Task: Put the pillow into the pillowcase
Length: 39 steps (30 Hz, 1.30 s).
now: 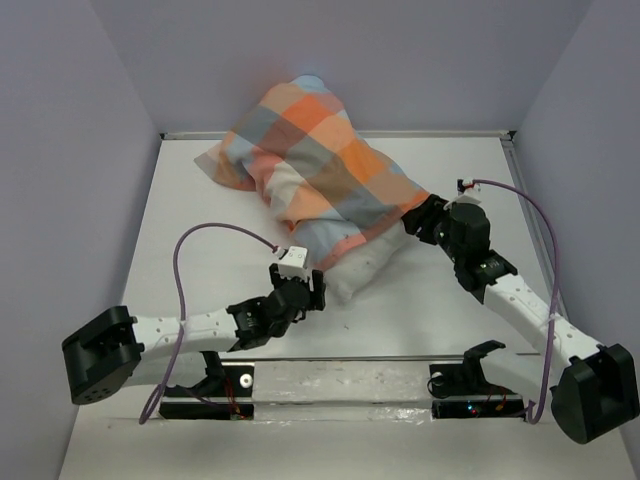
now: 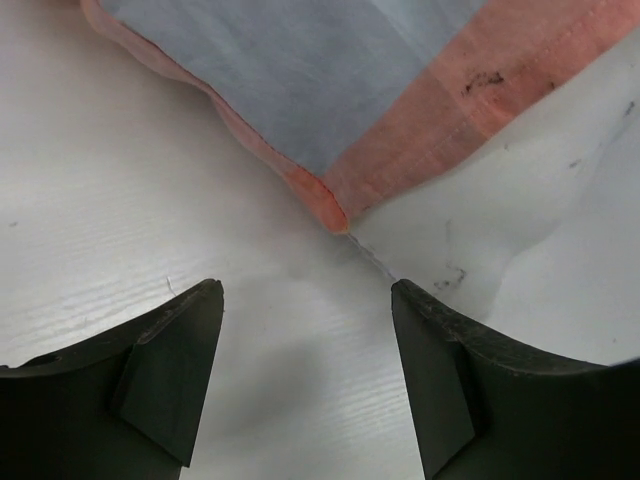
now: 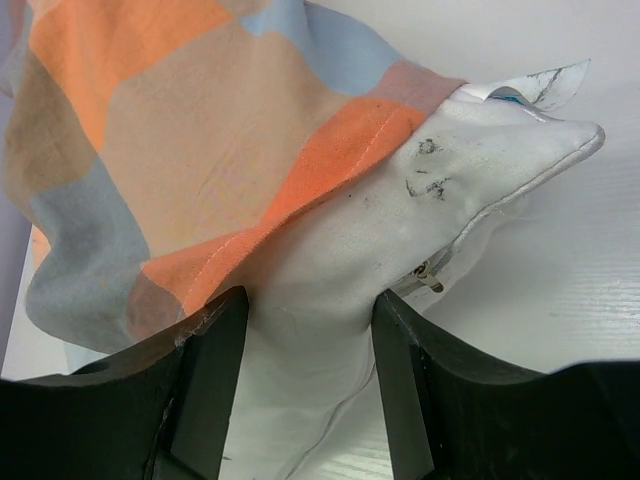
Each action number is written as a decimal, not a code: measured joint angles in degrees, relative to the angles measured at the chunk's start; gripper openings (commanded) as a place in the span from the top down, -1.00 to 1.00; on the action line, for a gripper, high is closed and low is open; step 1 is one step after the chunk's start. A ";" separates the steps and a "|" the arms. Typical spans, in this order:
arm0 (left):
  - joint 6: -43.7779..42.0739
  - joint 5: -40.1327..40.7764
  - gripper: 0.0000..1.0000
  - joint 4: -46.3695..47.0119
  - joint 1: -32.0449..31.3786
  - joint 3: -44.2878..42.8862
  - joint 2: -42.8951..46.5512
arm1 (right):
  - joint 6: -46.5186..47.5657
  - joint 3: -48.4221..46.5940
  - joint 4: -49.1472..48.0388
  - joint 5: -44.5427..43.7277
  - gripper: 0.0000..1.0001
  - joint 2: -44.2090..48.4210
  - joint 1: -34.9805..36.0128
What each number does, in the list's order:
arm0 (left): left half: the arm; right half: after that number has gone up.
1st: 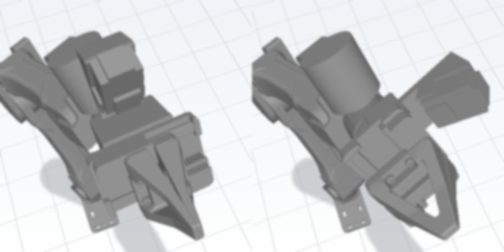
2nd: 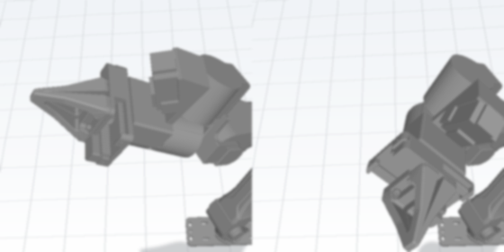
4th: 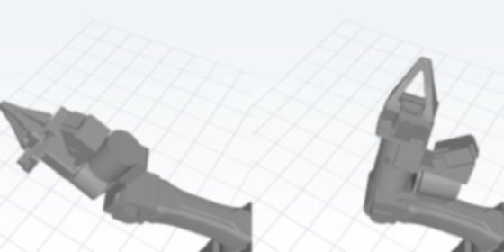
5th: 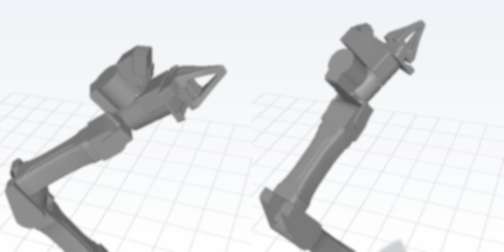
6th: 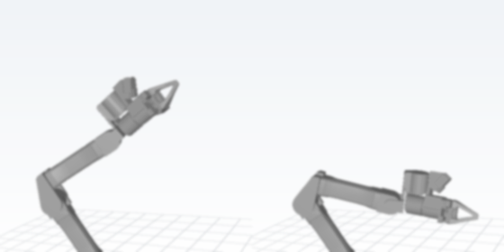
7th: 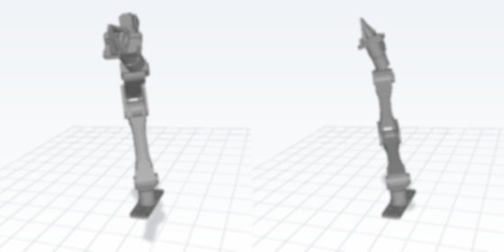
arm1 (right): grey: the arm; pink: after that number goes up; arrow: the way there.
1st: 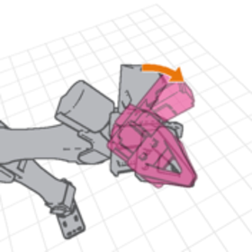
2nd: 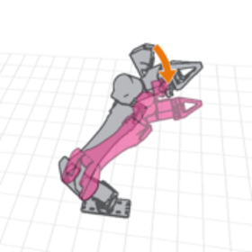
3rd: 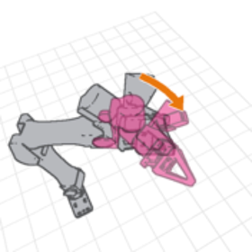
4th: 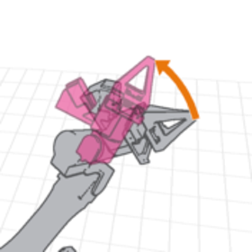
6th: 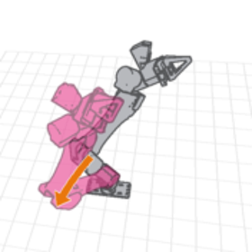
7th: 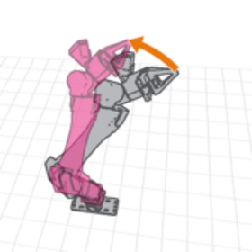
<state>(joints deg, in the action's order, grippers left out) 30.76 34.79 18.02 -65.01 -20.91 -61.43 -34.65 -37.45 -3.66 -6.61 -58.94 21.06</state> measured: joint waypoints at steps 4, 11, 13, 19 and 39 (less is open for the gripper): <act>-3.28 0.11 -0.43 5.07 2.80 -1.66 -5.84 | 0.46 0.00 0.31 0.20 -0.15 0.35 0.00; -9.70 0.87 -0.07 10.69 5.46 -5.01 -12.39 | 1.05 0.00 0.33 0.63 -0.15 0.44 0.00; -10.93 1.16 0.25 11.65 5.79 -5.51 -13.33 | 1.18 -0.02 0.35 0.74 -0.15 0.46 0.00; -13.09 2.64 0.96 13.86 6.29 -5.73 -13.75 | 1.86 -0.04 0.59 1.03 -0.39 0.48 0.00; -8.04 -0.04 1.00 11.15 12.44 -2.69 13.73 | 16.41 -6.88 12.50 -2.67 -0.36 -5.79 -0.04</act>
<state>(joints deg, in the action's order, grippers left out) 22.72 34.74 29.17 -52.58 -23.59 -47.70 -18.24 -44.34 8.84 -9.28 -64.73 21.02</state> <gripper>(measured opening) 0.014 0.679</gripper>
